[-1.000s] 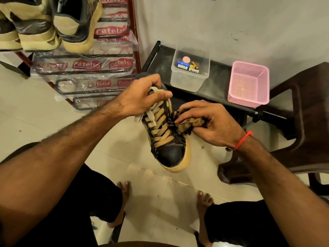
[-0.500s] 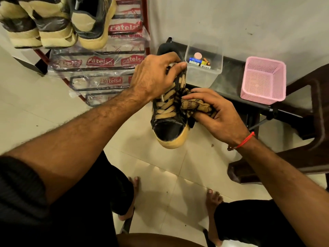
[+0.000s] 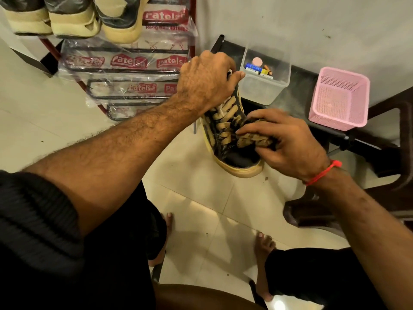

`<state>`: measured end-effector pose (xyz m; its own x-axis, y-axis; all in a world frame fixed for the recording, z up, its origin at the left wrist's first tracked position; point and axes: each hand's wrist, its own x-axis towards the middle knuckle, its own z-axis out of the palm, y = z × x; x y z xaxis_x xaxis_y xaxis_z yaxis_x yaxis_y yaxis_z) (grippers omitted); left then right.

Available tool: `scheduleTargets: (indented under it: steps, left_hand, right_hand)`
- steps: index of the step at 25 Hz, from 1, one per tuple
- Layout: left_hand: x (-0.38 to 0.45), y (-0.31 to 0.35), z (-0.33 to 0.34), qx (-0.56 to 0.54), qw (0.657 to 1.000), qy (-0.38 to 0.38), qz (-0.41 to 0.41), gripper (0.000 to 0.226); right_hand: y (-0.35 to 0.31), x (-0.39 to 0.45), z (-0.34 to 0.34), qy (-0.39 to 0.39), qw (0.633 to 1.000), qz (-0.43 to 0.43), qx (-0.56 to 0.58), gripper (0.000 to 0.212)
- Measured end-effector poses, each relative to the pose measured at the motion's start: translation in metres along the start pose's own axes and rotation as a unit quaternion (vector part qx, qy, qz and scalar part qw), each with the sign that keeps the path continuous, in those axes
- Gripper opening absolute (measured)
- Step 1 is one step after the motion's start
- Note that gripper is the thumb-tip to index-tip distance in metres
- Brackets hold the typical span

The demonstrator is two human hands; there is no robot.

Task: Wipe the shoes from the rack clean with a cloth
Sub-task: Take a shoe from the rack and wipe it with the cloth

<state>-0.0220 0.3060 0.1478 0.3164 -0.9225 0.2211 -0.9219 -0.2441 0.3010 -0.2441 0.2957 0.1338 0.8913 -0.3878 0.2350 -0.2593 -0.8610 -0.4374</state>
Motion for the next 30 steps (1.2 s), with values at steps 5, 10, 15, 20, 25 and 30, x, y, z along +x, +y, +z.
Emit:
scheduleTargets:
  steps: [5, 10, 15, 20, 25, 30]
  left_hand:
    - [0.0, 0.002, 0.003, 0.027, 1.0, -0.01, 0.0, 0.047]
    - [-0.003, 0.011, 0.015, 0.013, 0.999, -0.042, -0.021, 0.048]
    - [0.001, 0.016, 0.012, -0.01, 0.996, -0.075, -0.053, 0.045]
    - [0.001, 0.008, 0.014, -0.039, 0.988, -0.109, -0.099, 0.041]
    - [0.0, 0.02, 0.017, -0.032, 0.99, -0.111, -0.087, 0.044]
    - [0.002, 0.022, 0.017, -0.088, 0.98, -0.147, -0.104, 0.042]
  right_hand:
    - [-0.029, -0.005, 0.013, -0.109, 0.991, -0.081, 0.018, 0.034]
    - [-0.015, 0.004, -0.001, 0.052, 0.997, 0.024, 0.043, 0.043]
    - [-0.017, 0.007, 0.013, -0.043, 0.998, -0.006, -0.035, 0.044]
    - [-0.029, 0.006, 0.006, -0.205, 0.978, -0.024, -0.017, 0.041]
    - [-0.027, 0.011, 0.008, -0.05, 0.998, -0.04, -0.017, 0.037]
    - [-0.036, 0.012, 0.01, -0.203, 0.978, 0.016, -0.046, 0.032]
